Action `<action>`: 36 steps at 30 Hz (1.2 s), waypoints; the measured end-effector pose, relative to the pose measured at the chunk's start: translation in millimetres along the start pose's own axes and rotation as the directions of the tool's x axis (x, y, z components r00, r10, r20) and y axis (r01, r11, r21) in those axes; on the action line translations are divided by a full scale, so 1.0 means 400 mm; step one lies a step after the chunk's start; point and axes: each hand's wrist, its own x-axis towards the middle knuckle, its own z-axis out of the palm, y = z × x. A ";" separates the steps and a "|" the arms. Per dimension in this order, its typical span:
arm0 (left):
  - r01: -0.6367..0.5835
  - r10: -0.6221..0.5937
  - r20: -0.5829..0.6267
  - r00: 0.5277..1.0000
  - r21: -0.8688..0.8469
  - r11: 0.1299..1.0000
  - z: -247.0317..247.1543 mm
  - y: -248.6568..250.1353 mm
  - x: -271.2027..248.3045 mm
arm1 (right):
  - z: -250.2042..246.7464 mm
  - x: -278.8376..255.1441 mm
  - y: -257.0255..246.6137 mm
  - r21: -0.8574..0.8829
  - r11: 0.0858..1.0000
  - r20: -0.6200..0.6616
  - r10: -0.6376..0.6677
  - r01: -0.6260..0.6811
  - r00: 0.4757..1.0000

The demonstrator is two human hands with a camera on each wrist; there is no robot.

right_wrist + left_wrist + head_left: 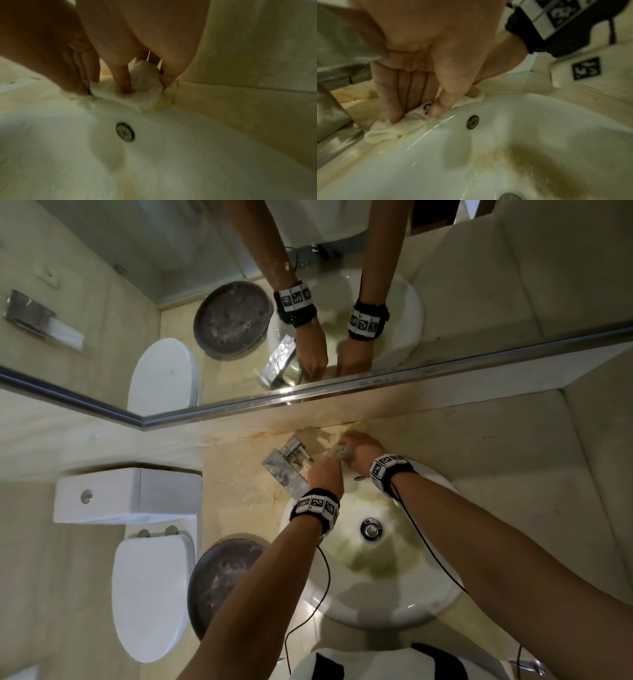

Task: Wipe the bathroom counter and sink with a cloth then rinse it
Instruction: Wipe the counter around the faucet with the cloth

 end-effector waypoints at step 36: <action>0.337 -0.374 0.021 0.927 -0.483 0.808 0.388 -0.420 -0.494 | 0.293 -0.315 -0.131 -0.140 0.986 -0.267 -0.124 0.088 0.956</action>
